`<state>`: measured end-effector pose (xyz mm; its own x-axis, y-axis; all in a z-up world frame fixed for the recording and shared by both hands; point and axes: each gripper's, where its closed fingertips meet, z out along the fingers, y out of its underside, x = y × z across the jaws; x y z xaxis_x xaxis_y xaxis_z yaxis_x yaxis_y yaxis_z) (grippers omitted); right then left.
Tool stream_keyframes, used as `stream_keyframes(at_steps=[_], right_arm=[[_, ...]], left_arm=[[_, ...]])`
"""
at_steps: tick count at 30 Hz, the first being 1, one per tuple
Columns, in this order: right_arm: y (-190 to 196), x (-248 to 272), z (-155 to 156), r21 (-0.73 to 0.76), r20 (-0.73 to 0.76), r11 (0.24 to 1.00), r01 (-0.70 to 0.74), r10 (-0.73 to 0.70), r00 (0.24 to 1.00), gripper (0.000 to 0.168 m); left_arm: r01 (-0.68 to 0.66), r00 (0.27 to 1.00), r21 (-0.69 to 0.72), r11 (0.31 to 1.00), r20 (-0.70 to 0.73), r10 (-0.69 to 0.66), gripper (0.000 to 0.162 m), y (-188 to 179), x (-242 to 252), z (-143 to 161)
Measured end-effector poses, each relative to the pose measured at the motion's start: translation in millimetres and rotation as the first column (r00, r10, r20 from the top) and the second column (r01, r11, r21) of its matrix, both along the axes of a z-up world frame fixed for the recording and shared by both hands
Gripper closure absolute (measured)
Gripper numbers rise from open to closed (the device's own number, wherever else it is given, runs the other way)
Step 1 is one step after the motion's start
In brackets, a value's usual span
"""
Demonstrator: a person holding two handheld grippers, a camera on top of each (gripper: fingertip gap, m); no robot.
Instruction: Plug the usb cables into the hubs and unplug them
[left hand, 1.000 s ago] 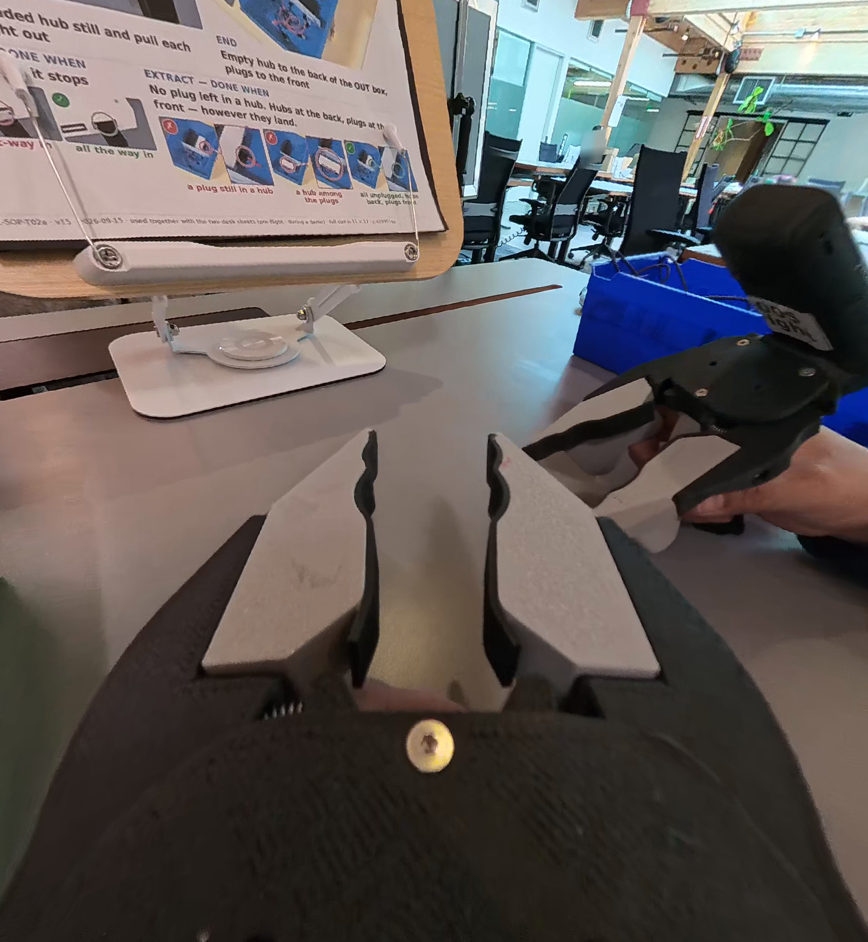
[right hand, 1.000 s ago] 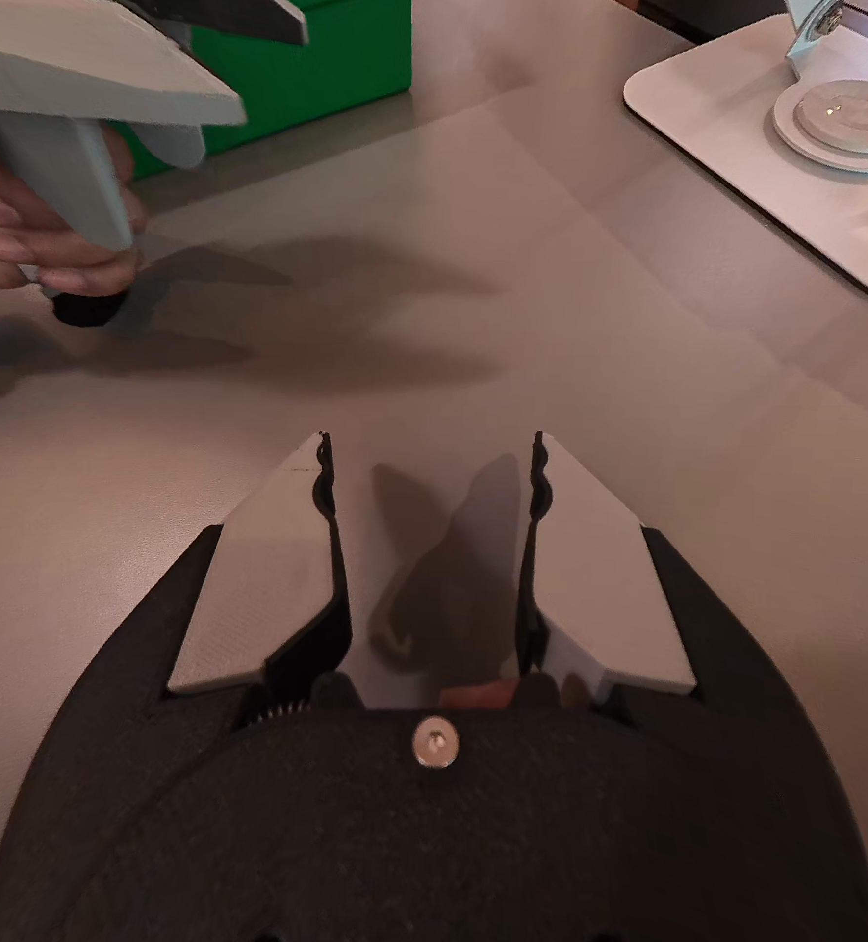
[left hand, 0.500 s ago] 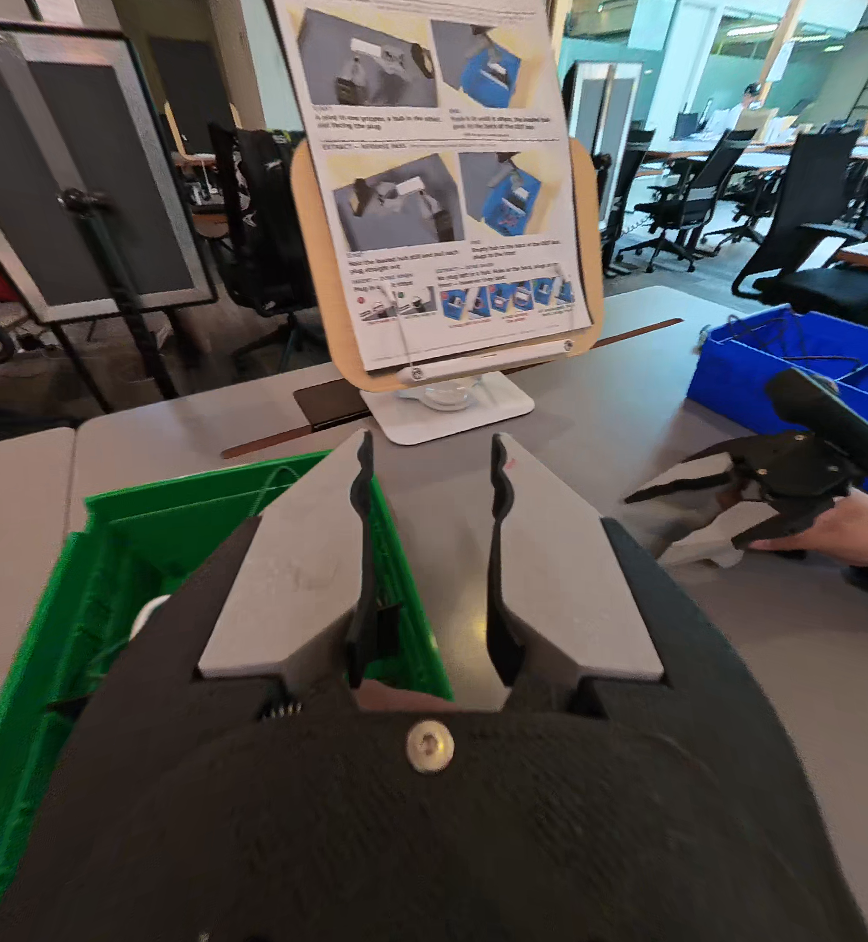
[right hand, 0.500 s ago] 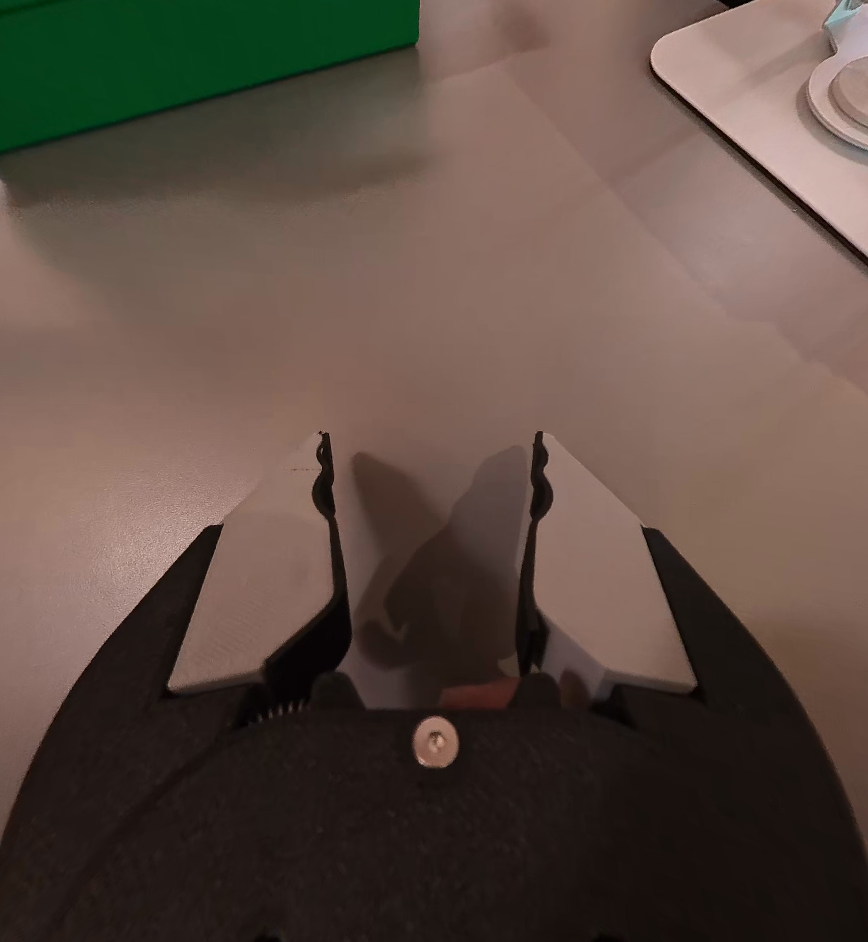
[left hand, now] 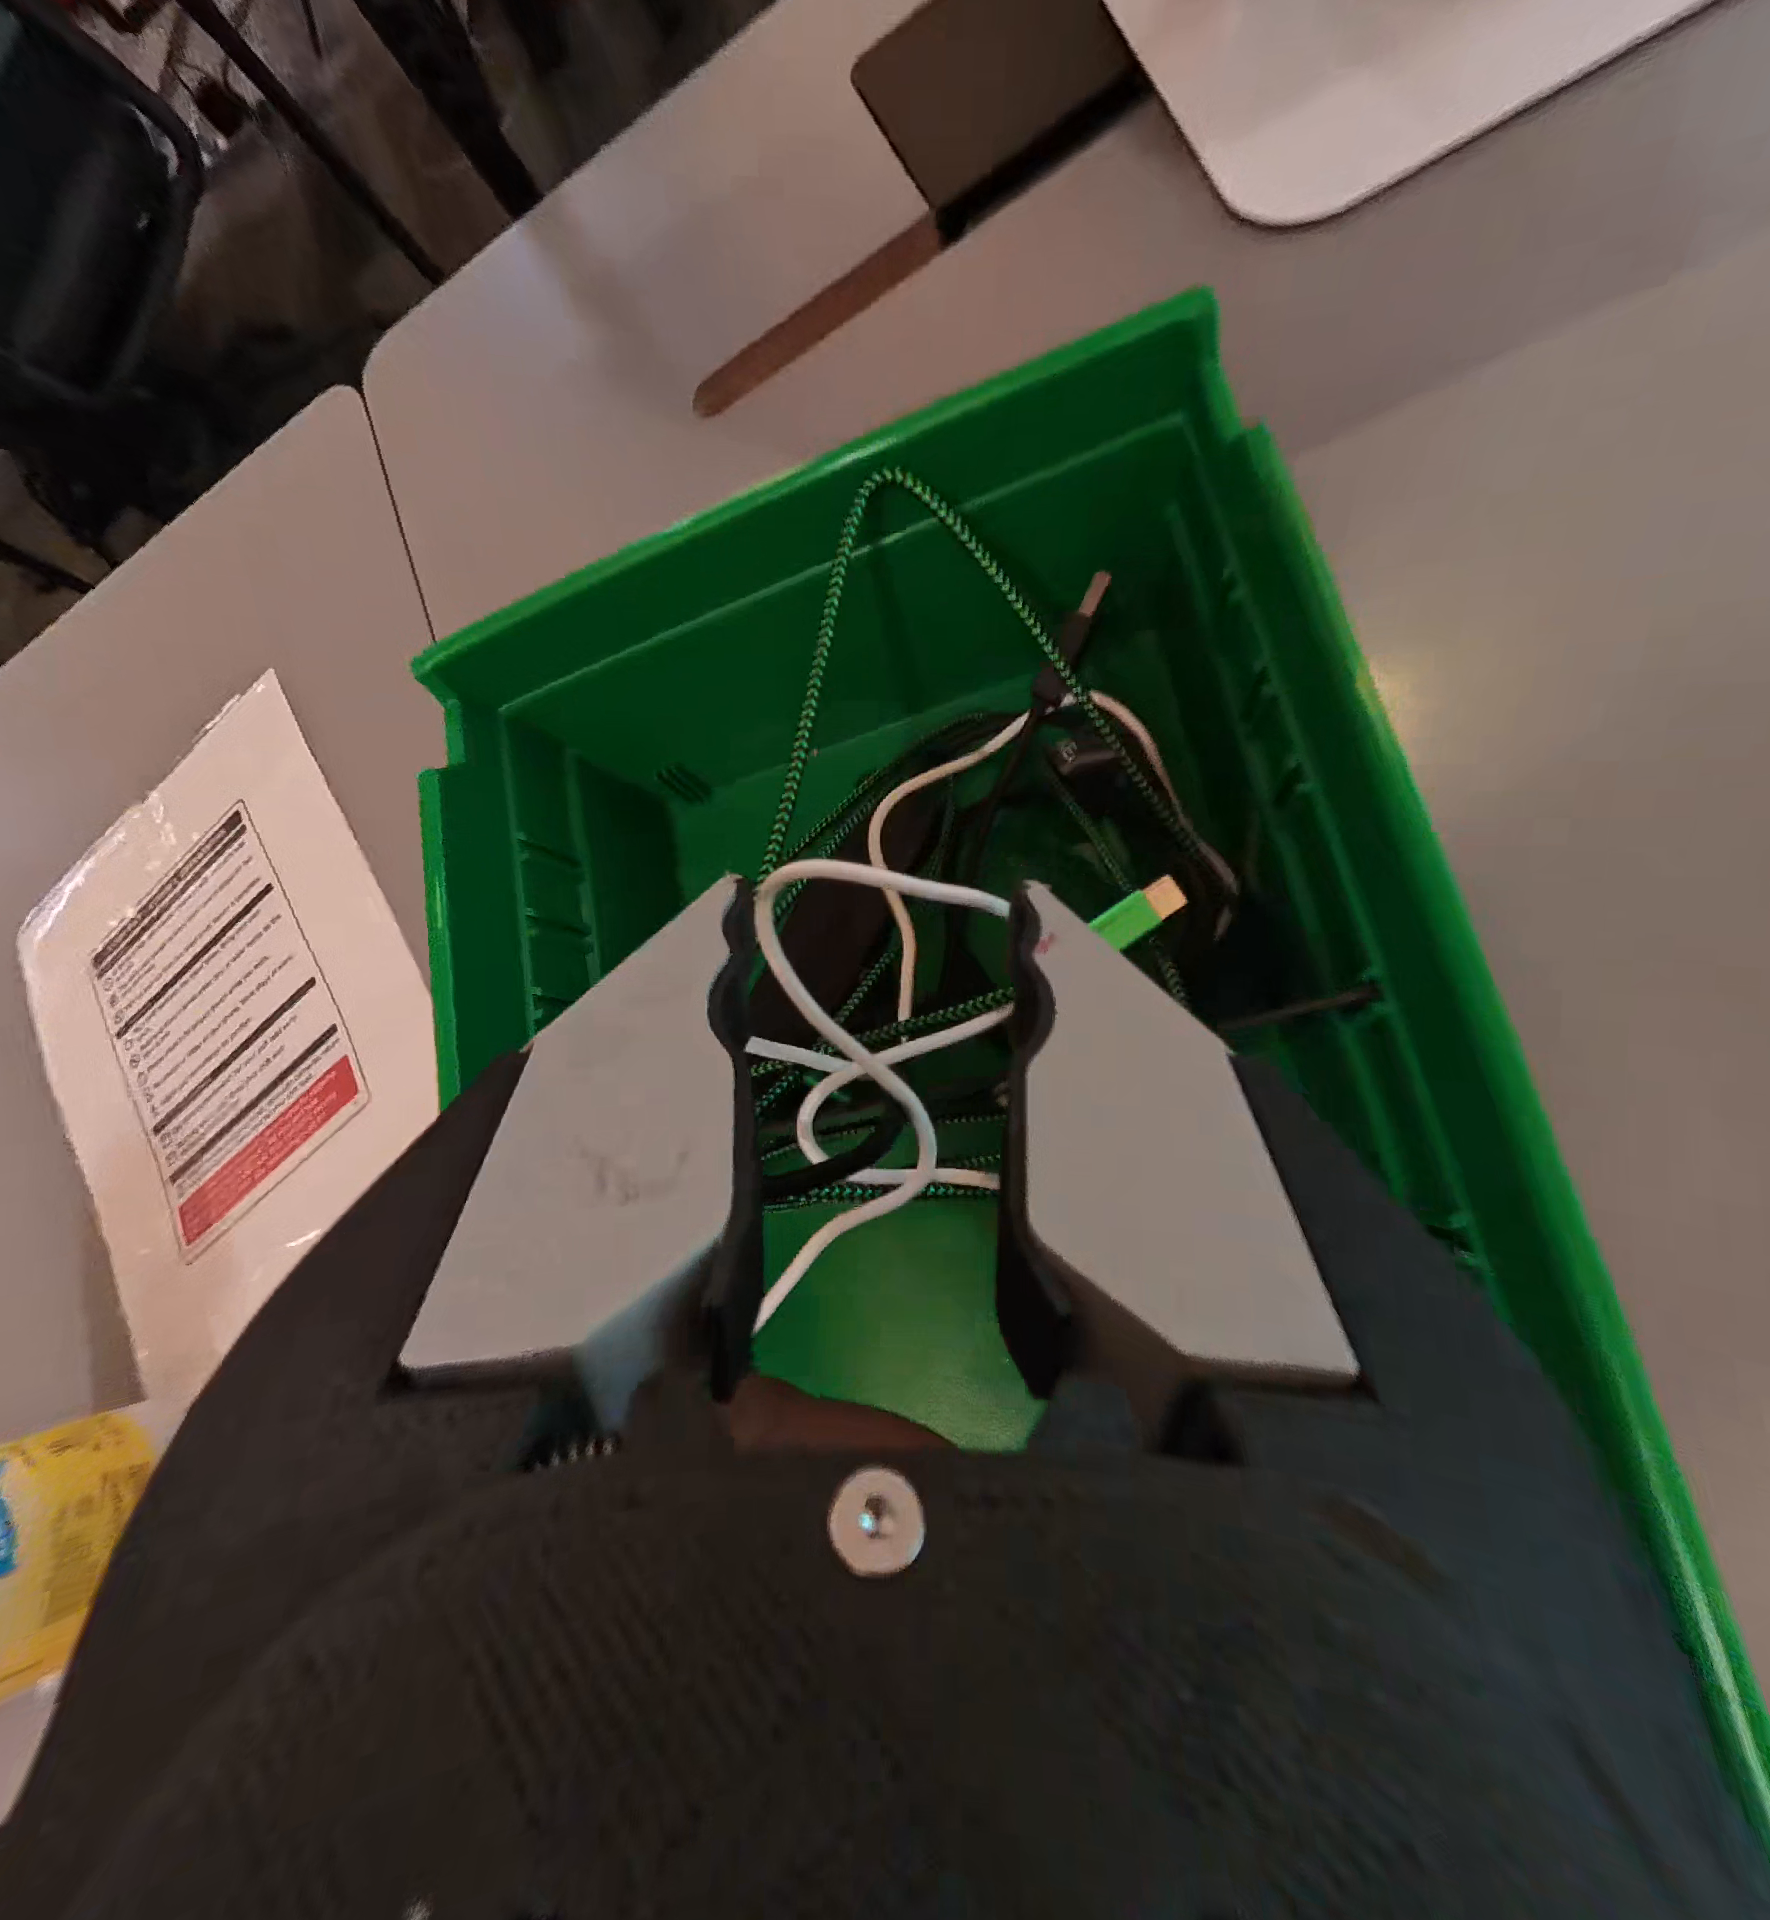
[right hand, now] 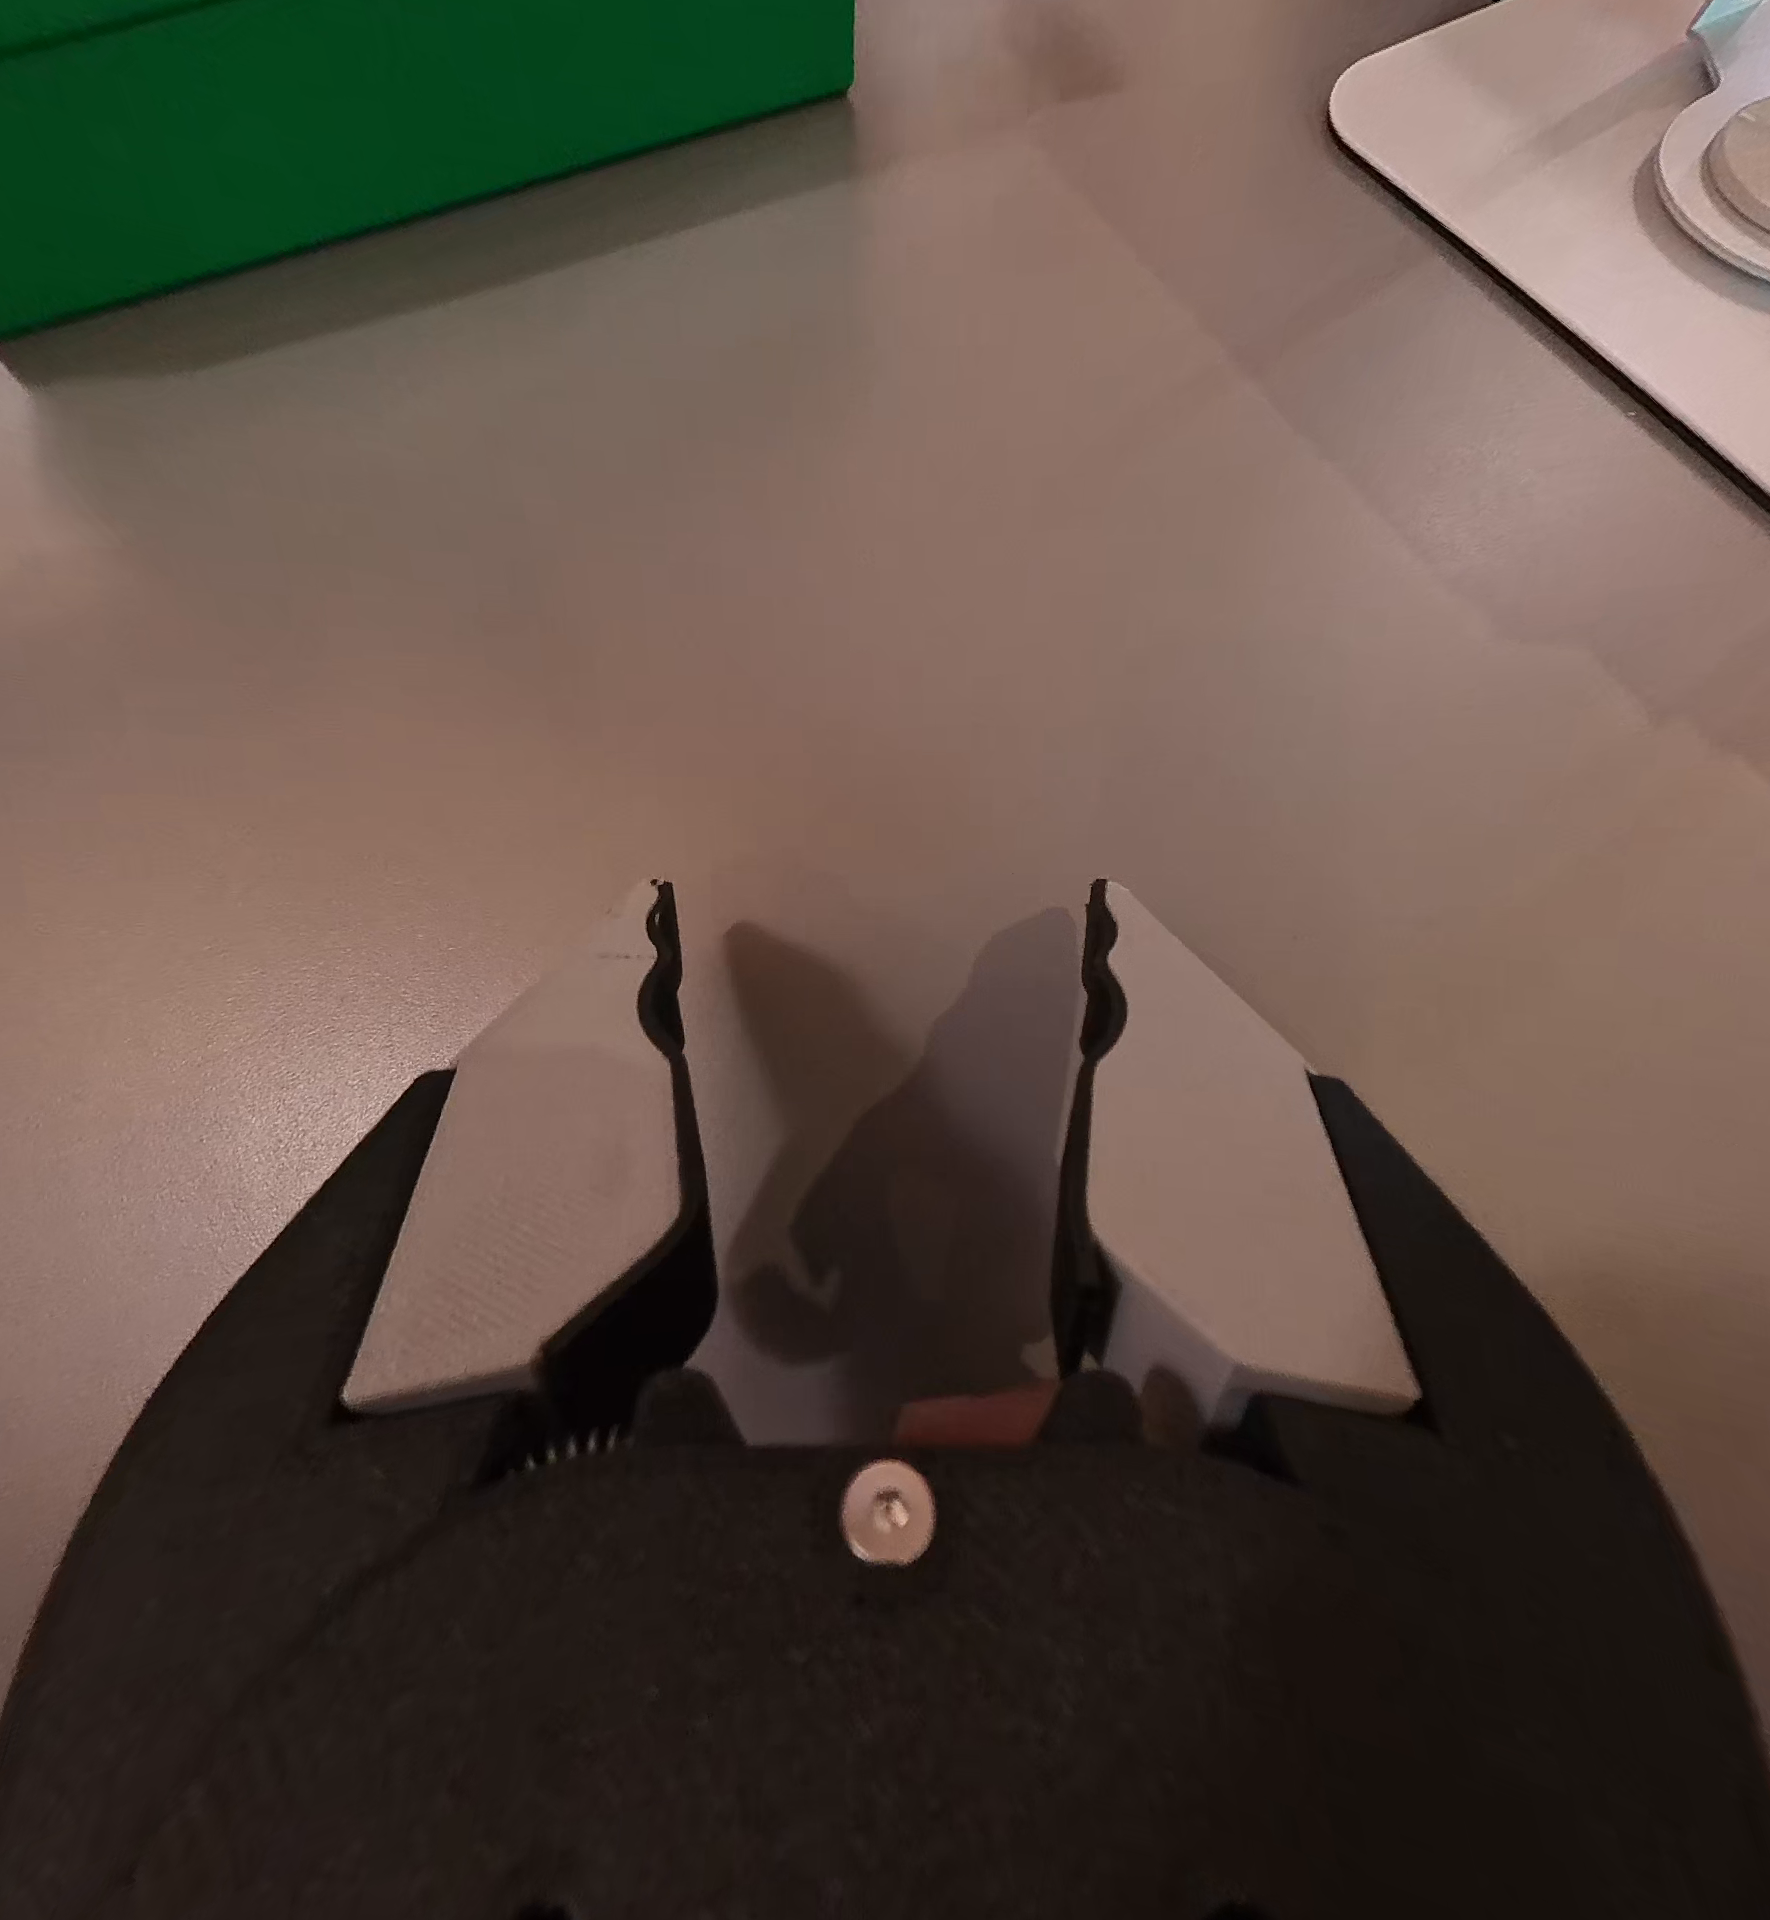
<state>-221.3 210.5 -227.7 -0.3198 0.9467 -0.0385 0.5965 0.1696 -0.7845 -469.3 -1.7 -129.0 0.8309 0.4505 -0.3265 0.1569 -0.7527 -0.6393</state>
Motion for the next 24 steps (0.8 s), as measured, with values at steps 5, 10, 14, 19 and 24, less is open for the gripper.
stream_keyframes(at_steps=[5, 10, 14, 19, 24], right_arm=[[-1, 1, -1, 0.014, 0.002, 1.0, -0.006, 0.006, 1.0, 0.092], [-1, 1, -1, 0.007, 0.002, 1.0, -0.005, 0.005, 1.0, 0.093], [-1, 1, -1, 0.004, 0.002, 1.0, -0.006, 0.006, 1.0, 0.094], [-2, 1, -1, 0.003, 0.004, 1.0, -0.007, 0.007, 1.0, 0.095], [-2, 2, -1, 0.013, 0.006, 1.0, -0.01, 0.01, 1.0, 0.095]], left_arm=[[0.019, 0.998, -0.217, 0.976, -0.058, -0.032, 0.116, -5, -5, -13], [0.031, 0.987, -0.356, 0.934, -0.134, -0.084, 0.161, -7, -13, -16], [0.028, 0.98, -0.33, 0.944, -0.177, -0.091, 0.162, -3, -14, -3], [-0.003, 0.958, -0.224, 0.975, -0.28, -0.062, 0.162, -2, -19, 34], [-0.008, 0.951, -0.144, 0.99, -0.307, -0.037, 0.162, -3, -17, 55]])
